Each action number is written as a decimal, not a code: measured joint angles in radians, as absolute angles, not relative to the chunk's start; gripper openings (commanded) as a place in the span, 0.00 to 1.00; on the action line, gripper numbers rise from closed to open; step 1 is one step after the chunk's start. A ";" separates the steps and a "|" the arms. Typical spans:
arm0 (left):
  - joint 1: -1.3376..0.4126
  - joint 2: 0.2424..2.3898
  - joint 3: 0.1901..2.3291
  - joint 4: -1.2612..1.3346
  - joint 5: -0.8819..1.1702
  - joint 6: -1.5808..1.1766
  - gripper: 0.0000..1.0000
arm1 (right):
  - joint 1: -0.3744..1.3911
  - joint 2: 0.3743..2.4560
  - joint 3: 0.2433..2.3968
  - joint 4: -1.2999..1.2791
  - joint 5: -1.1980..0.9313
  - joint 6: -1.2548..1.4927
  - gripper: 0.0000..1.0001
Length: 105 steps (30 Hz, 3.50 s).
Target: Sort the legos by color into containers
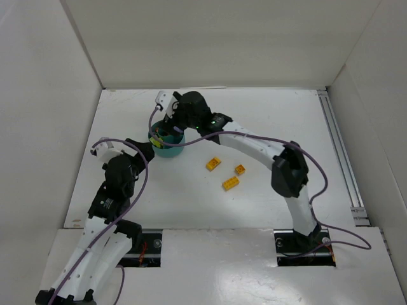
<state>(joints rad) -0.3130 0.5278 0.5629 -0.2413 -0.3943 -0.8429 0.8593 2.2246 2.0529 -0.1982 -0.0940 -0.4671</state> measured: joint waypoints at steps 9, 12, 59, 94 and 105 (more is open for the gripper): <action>-0.335 0.664 0.573 -0.074 -0.099 -0.667 1.00 | 0.718 1.583 1.377 -0.052 0.031 -0.361 1.00; -0.405 0.715 0.573 -0.020 -0.027 -0.614 1.00 | 0.618 1.376 1.131 -0.036 0.067 -0.303 1.00; -0.743 1.792 1.037 0.046 0.079 -0.072 0.60 | 0.295 0.811 0.703 -0.389 -0.115 -0.300 1.00; -0.744 1.809 1.048 0.049 0.075 -0.098 0.04 | 0.295 0.801 0.685 -0.392 -0.116 -0.300 1.00; -0.744 1.525 1.047 0.031 -0.029 -0.158 0.00 | 0.295 0.814 0.685 -0.392 -0.116 -0.300 1.00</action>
<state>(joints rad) -0.7444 1.5253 1.0466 0.0315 -0.0288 -0.1577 0.2955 0.8143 0.6853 -0.3920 -0.1162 -0.3000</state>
